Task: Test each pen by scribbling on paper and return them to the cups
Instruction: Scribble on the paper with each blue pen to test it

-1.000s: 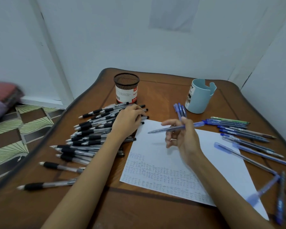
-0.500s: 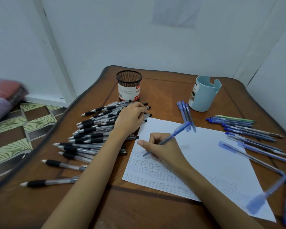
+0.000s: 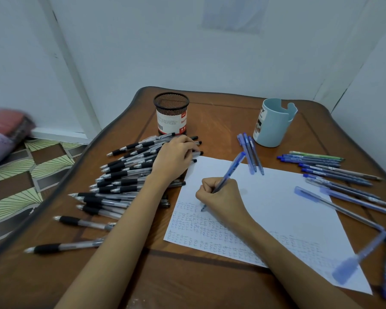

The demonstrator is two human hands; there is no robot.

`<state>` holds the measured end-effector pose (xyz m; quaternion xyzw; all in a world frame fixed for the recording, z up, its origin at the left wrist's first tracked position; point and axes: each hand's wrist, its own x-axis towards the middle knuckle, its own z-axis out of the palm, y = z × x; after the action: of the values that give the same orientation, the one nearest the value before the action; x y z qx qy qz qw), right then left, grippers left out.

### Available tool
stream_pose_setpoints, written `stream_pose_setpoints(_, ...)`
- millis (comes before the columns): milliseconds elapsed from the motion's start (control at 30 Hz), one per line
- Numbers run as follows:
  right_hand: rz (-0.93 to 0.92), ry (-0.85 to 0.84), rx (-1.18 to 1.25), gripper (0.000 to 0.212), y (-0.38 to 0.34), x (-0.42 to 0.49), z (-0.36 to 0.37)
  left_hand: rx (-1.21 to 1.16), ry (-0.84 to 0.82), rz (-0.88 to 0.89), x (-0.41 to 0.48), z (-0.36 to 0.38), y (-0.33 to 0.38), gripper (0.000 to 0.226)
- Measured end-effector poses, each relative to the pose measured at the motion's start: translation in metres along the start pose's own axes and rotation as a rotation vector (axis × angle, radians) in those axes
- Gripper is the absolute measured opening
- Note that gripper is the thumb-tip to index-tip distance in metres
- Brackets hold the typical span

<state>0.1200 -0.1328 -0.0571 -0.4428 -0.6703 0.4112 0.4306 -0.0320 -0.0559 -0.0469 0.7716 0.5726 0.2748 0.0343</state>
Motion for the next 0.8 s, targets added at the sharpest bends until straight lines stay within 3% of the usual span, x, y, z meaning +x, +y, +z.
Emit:
stream_pose_setpoints(267, -0.020, 0.050, 0.005, 0.045, 0.0023, 0.0007, 0.0003, -0.003, 0.001, 0.005, 0.0004, 0.0009, -0.0009, 0.026)
stream_pose_setpoints(800, -0.018, 0.044, -0.011, 0.043, 0.0029, 0.0018, 0.0002, 0.039, -0.026, 0.011, 0.0010, 0.0013, -0.0021, 0.024)
